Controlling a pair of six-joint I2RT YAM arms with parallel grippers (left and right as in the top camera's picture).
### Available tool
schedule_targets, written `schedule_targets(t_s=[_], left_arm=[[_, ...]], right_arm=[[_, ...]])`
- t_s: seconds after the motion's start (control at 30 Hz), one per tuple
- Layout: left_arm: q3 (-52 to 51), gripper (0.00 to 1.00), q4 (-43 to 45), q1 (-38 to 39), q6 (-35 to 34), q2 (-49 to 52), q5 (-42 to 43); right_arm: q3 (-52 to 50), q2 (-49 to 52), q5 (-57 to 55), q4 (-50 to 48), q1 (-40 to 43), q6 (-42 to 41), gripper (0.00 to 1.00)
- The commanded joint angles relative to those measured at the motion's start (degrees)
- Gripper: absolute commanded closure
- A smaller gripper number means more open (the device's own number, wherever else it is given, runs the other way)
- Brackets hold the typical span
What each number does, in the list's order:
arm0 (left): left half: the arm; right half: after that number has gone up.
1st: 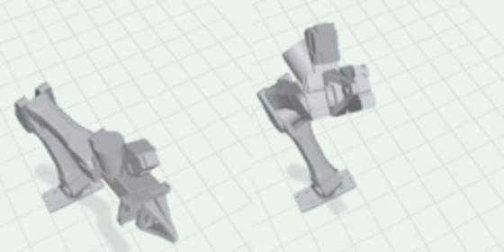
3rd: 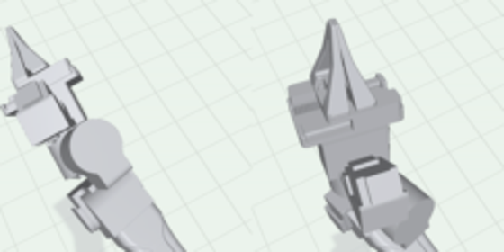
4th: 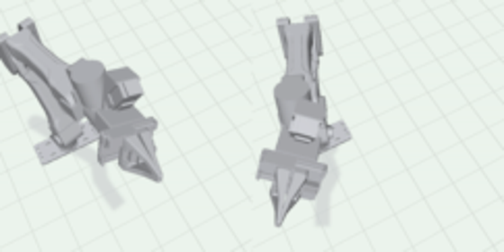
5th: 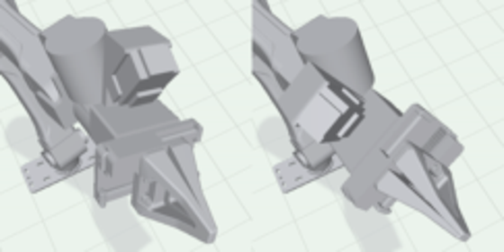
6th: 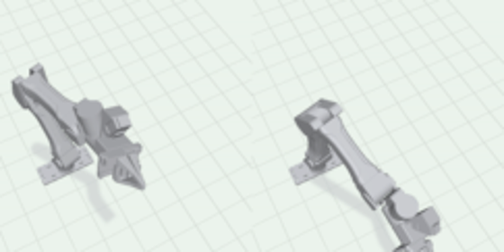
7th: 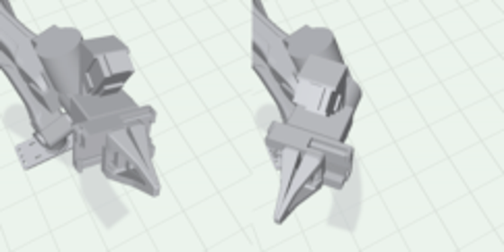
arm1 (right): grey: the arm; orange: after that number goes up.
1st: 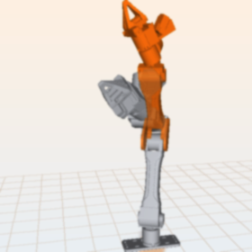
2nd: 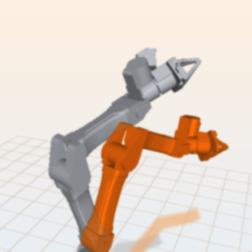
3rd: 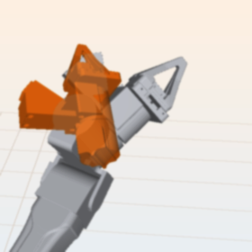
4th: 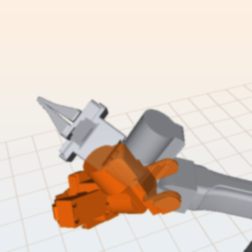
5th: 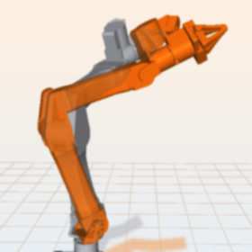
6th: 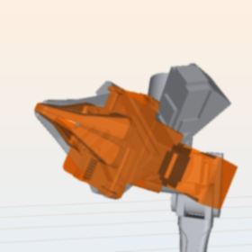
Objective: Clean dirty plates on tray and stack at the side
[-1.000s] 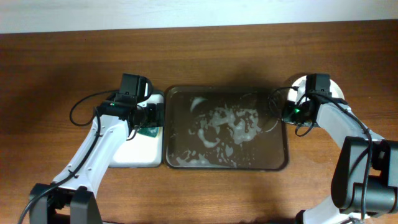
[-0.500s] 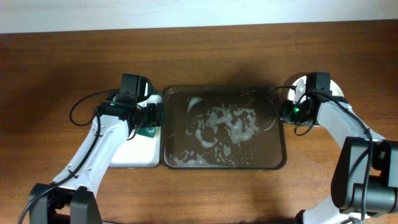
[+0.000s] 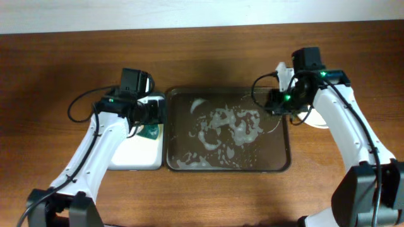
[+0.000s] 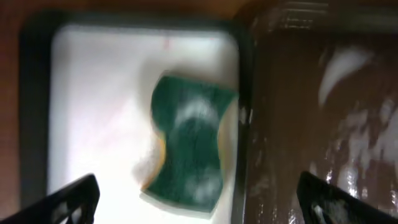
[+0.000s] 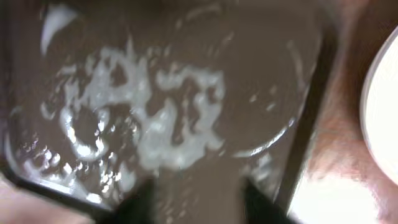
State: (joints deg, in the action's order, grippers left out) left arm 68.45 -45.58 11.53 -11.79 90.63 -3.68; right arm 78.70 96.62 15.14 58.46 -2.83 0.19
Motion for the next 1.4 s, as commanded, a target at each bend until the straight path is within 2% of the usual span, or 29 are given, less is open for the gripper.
schedule_targets(t_s=[0.0, 0.17, 0.33, 0.53, 0.77, 1.37], left_arm=[[3.3, 0.0, -6.1, -0.5, -0.3, -1.6, 2.4], [2.1, 0.01, -9.9, -0.5, -3.5, -6.9, 2.6], [-2.8, 0.01, -7.7, -0.5, -3.8, -16.3, 2.4], [-15.3, 0.0, -1.4, -0.5, -3.6, -38.7, 2.3], [-21.6, 0.0, -0.4, -0.5, -3.6, -53.7, 1.7], [-21.6, 0.01, -0.5, -0.5, -3.6, -55.5, 1.7]], right_arm=[[1.2, -4.0, 0.2, 2.8, -0.2, 0.2, 0.01], [0.2, -11.5, -5.7, 5.4, -0.2, -2.1, 0.01], [-5.5, -22.8, -7.0, 2.4, -0.2, -2.1, 0.01], [-21.3, -45.0, -7.3, -5.4, -0.2, -2.1, 0.01], [-25.6, -58.3, -8.1, -1.0, -0.2, -2.1, 0.01], [-25.6, -56.8, -8.1, -0.8, -0.2, -2.1, 0.01]])
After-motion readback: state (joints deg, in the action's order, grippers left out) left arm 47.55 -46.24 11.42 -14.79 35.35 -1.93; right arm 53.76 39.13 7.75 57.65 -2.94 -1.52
